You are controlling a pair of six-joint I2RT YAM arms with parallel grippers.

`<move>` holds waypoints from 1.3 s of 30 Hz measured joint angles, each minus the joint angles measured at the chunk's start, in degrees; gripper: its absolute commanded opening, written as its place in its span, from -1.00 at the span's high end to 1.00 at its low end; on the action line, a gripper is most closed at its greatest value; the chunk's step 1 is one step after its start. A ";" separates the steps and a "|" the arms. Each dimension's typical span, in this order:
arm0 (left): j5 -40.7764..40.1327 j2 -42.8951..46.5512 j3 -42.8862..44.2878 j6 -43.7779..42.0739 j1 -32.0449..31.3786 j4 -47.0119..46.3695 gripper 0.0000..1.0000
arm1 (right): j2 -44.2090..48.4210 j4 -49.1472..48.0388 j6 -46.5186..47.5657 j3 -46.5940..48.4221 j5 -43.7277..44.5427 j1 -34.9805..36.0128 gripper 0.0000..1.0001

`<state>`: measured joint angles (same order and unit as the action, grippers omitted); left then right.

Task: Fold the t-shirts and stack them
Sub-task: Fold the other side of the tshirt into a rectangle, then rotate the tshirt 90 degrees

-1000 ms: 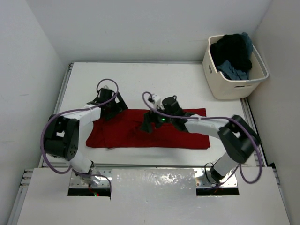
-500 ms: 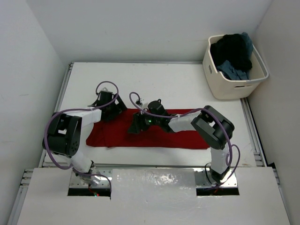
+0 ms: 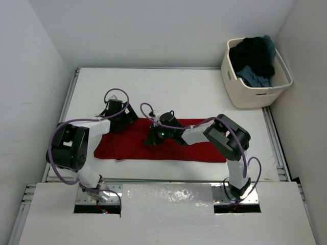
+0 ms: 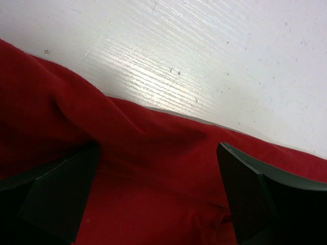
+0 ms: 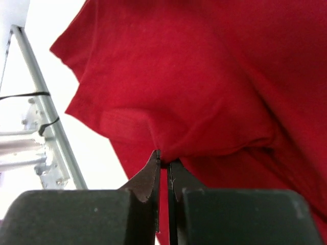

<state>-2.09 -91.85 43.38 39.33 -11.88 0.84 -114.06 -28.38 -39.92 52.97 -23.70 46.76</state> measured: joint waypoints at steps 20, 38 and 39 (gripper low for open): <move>-0.17 0.04 -0.22 -0.50 0.00 -0.44 -0.99 | 8.59 17.64 -3.21 -2.47 1.38 -0.37 1.00; 0.94 0.44 0.96 -3.32 0.26 2.40 -0.99 | 22.45 37.94 4.52 -0.33 8.22 -10.95 -0.98; 0.87 1.07 0.98 -3.34 0.28 3.32 -0.99 | 23.34 38.53 5.16 -0.52 9.20 -13.38 -0.98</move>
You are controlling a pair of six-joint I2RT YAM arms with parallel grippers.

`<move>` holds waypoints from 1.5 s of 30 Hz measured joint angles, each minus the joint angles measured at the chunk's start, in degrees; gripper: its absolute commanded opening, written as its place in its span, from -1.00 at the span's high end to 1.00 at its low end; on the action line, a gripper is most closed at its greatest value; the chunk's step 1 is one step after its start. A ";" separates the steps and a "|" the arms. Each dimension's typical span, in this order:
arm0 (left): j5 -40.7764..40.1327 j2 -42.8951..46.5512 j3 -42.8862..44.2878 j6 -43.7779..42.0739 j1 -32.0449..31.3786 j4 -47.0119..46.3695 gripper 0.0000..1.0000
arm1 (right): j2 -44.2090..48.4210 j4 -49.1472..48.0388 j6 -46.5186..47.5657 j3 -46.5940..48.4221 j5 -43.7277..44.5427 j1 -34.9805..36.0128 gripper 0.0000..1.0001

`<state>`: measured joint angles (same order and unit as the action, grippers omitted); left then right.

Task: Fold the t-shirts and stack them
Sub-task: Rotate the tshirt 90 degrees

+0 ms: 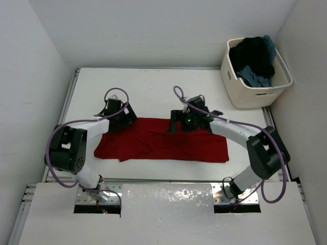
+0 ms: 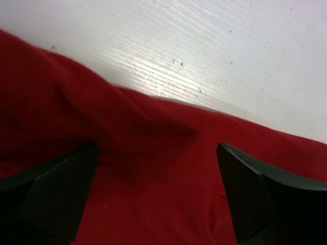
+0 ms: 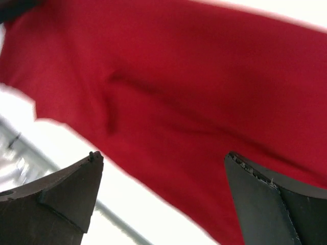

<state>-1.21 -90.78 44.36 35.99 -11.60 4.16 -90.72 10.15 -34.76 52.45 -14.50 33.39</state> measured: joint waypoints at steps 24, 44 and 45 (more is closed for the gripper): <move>-2.25 -26.93 32.63 1.99 -0.31 2.16 -0.99 | 6.45 -5.77 8.04 -18.32 12.79 -13.44 -0.98; 6.60 -72.63 93.74 5.55 -8.02 -17.46 -0.99 | -4.42 -1.90 15.21 -8.24 -15.58 15.89 -0.98; 6.64 -72.76 93.74 6.03 -8.00 -17.92 -0.99 | -4.42 -1.57 15.30 -8.02 -15.30 15.89 -0.98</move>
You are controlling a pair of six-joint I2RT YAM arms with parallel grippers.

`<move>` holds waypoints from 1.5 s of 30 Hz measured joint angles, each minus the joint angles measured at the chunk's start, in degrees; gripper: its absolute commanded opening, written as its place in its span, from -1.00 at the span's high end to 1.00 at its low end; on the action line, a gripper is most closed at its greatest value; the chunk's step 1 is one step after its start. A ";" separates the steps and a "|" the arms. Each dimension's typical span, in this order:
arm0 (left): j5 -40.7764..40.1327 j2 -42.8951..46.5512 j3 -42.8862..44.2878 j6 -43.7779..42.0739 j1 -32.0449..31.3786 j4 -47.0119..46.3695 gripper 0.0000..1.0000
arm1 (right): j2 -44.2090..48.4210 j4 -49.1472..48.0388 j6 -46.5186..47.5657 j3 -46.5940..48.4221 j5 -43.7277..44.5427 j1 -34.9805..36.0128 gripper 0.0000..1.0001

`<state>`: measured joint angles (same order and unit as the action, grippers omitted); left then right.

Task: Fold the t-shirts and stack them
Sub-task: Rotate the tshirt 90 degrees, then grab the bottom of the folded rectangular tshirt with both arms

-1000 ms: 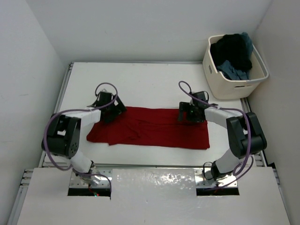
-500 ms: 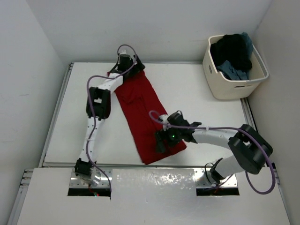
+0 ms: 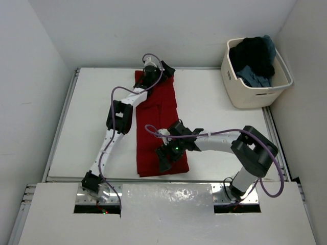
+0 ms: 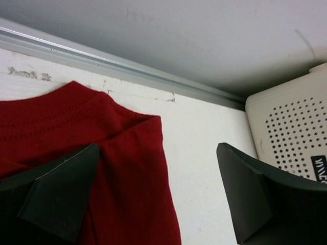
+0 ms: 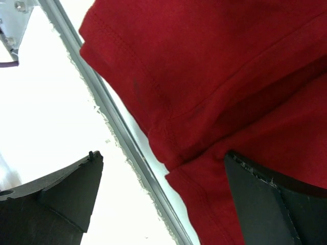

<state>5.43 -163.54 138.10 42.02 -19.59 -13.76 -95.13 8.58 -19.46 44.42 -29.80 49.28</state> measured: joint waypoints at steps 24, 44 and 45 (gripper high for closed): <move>-3.91 68.72 -45.22 -9.66 -0.42 12.37 -0.99 | 26.93 5.09 -7.74 -8.11 19.39 -14.99 -0.98; 3.96 109.35 -113.50 8.74 -12.28 43.36 -0.65 | 19.89 2.03 -11.67 -20.17 -1.05 -15.02 -0.56; 5.18 109.48 -115.16 9.49 -12.33 42.73 -0.61 | 18.95 1.16 -12.09 -20.17 -1.99 -15.02 -0.50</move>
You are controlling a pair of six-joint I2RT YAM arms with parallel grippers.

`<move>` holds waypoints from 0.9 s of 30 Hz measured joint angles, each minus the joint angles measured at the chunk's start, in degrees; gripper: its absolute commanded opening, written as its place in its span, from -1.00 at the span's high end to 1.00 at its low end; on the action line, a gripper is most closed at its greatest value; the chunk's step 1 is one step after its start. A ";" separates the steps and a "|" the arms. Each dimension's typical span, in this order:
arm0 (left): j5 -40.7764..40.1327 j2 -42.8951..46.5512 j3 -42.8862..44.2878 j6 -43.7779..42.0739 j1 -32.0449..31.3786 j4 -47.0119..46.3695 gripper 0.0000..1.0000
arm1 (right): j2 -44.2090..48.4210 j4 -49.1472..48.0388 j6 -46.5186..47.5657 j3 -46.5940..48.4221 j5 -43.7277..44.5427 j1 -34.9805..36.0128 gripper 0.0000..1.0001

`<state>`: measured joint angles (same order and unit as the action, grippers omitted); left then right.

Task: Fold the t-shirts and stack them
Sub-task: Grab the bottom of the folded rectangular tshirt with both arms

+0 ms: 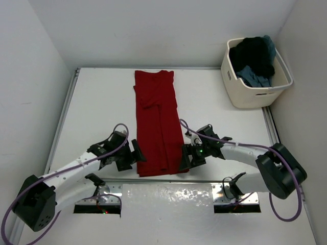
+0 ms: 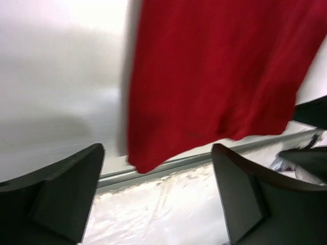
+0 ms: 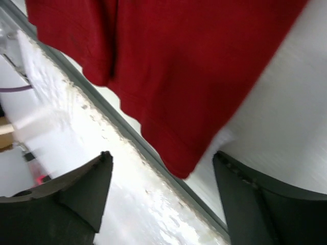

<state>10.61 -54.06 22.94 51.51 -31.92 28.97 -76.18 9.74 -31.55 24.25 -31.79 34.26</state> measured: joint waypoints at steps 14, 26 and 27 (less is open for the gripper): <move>10.38 -7.52 -6.34 2.45 -3.30 -11.15 0.25 | -4.94 -3.28 -2.99 -0.68 -1.18 0.00 0.44; 10.03 -12.20 -3.61 -1.05 -4.11 -14.97 1.00 | -6.38 -4.17 -1.92 0.22 -0.57 0.00 1.00; 9.94 -12.22 -2.64 -1.55 -4.11 -14.95 1.00 | -6.38 -3.34 -1.33 1.31 -0.02 0.00 1.00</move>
<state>20.56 -66.28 20.29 49.95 -36.03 14.02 -82.56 6.39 -32.88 25.56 -31.81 34.26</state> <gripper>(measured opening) 0.020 0.010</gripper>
